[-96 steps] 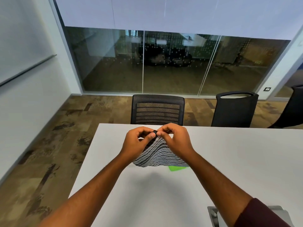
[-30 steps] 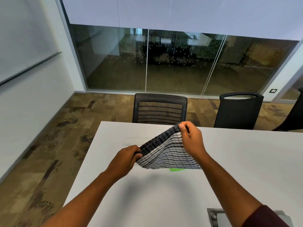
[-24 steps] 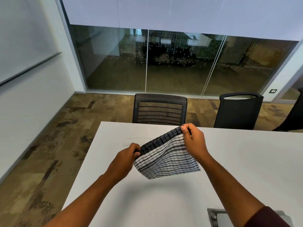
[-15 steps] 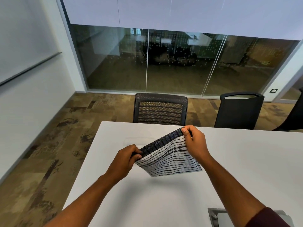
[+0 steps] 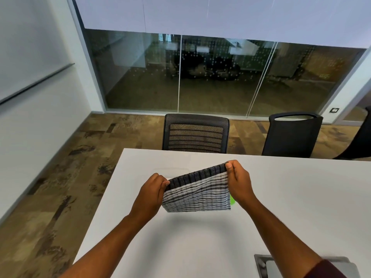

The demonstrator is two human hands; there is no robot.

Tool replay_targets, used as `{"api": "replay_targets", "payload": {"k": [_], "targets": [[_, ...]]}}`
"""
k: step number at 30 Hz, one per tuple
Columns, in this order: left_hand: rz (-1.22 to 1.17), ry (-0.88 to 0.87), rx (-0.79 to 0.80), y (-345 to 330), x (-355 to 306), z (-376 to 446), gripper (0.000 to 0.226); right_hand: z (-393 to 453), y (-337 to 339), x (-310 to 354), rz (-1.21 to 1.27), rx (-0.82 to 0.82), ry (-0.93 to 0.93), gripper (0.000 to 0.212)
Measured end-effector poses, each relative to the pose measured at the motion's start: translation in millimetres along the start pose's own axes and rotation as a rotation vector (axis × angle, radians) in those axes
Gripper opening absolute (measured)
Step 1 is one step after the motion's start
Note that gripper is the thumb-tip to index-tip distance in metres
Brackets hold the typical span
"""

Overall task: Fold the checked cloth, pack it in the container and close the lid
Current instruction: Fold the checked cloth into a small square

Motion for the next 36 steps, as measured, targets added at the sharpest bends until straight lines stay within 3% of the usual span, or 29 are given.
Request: {"api": "replay_targets", "payload": {"k": [4, 9, 12, 16, 18, 21, 25, 28, 32, 36], "targets": [[-0.191, 0.103, -0.010, 0.5, -2.9, 4.6, 0.034, -1.8, -4.6, -10.2, 0.056, 0.024, -0.064, 0.027], [-0.529, 0.372, 0.181, -12.7, 8.8, 5.3, 0.015, -2.2, 0.8, -12.2, 0.253, 0.057, -0.175, 0.033], [-0.664, 0.414, 0.107, -8.4, 9.1, 11.0, 0.015, -2.8, 2.1, -12.5, 0.466, 0.153, -0.258, 0.040], [-0.666, 0.450, 0.054, -6.0, 14.6, 13.3, 0.017, -28.5, -21.9, -13.4, 0.573, 0.535, -0.242, 0.030], [-0.673, 0.464, 0.080, -9.7, 16.2, 10.8, 0.016, -37.4, -27.3, -17.9, 0.618, 0.572, -0.245, 0.028], [-0.707, 0.478, 0.114, -13.2, 18.7, 5.0, 0.015, -35.0, -21.5, -13.9, 0.668, 0.488, -0.236, 0.026], [-0.732, 0.447, 0.191, -14.0, 28.1, -3.1, 0.017, -24.4, -3.4, 5.8, 0.596, 0.397, -0.079, 0.020], [-0.641, 0.367, 0.350, -25.8, 27.9, -11.6, 0.017, -21.3, 13.2, 20.5, 0.491, 0.364, 0.109, 0.013], [-0.361, 0.155, 0.525, -45.4, 9.7, -24.7, 0.021, -25.3, 14.0, 32.1, 0.414, 0.480, 0.173, 0.036], [-0.131, -0.010, 0.638, -68.1, -4.5, -36.1, 0.021, -34.3, 8.2, 37.3, 0.299, 0.642, 0.169, 0.035]]}}
Point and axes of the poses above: each hand's wrist, its own z-axis towards the middle knuckle, its own y-axis out of the back of the hand, x = y × z, the point moved 8 cm from there along z, towards the middle knuckle, and after that the axes turned 1 degree about x, right-handed, at the moved point
